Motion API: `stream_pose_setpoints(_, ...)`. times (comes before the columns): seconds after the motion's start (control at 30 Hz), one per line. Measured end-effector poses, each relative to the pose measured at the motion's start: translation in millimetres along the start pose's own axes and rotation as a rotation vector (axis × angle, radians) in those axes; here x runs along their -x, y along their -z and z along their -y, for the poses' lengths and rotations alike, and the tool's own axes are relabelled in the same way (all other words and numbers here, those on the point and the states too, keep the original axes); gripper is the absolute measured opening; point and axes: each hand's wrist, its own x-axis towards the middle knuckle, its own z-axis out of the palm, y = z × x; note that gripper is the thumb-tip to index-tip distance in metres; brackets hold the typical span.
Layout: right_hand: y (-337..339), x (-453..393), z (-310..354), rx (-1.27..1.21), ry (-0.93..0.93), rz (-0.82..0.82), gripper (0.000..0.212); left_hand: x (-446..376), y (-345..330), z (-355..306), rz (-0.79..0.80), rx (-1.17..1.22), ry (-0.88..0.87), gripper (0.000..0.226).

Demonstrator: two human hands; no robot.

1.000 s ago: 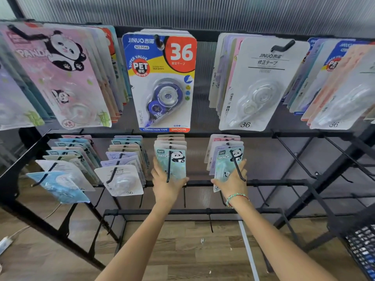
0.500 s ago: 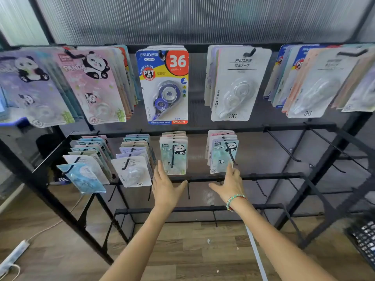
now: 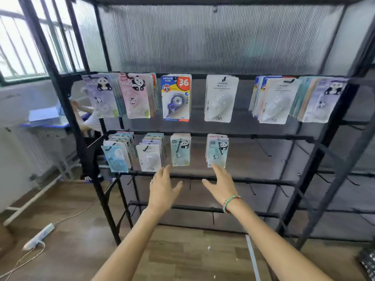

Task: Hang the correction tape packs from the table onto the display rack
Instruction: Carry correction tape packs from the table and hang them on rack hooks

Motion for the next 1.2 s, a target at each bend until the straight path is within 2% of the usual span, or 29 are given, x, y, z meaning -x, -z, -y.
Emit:
stream_pose_setpoints(0.2, -6.2, 54.0, 27.9, -0.024, 0.101, 0.075, 0.062, 66.6, 41.5, 2.9, -0.042, -0.018, 0.081, 0.066)
stream_pose_setpoints(0.47, -54.4, 87.3, 115.2, -0.067, 0.284, 0.199, 0.062, 138.8, 139.0, 59.9, -0.27, -0.052, 0.252, 0.064)
stream_pose_setpoints(0.7, -147.7, 143.1, 245.0, -0.095, 0.503, 0.366, 0.06, 236.3, 249.5, 154.9, -0.414, -0.199, 0.482, 0.066)
stream_pose_setpoints(0.93, -254.8, 244.1, 400.0, -0.202, 0.701, 0.562, 0.059, 365.0, 380.0, 251.1, -0.606, -0.309, 0.718, 0.065)
stream_pose_setpoints(1.2, -347.2, 345.9, 527.8, -0.234, 0.892, 0.71, 0.06, 482.6, 485.0, 326.9, -0.722, -0.364, 0.902, 0.067)
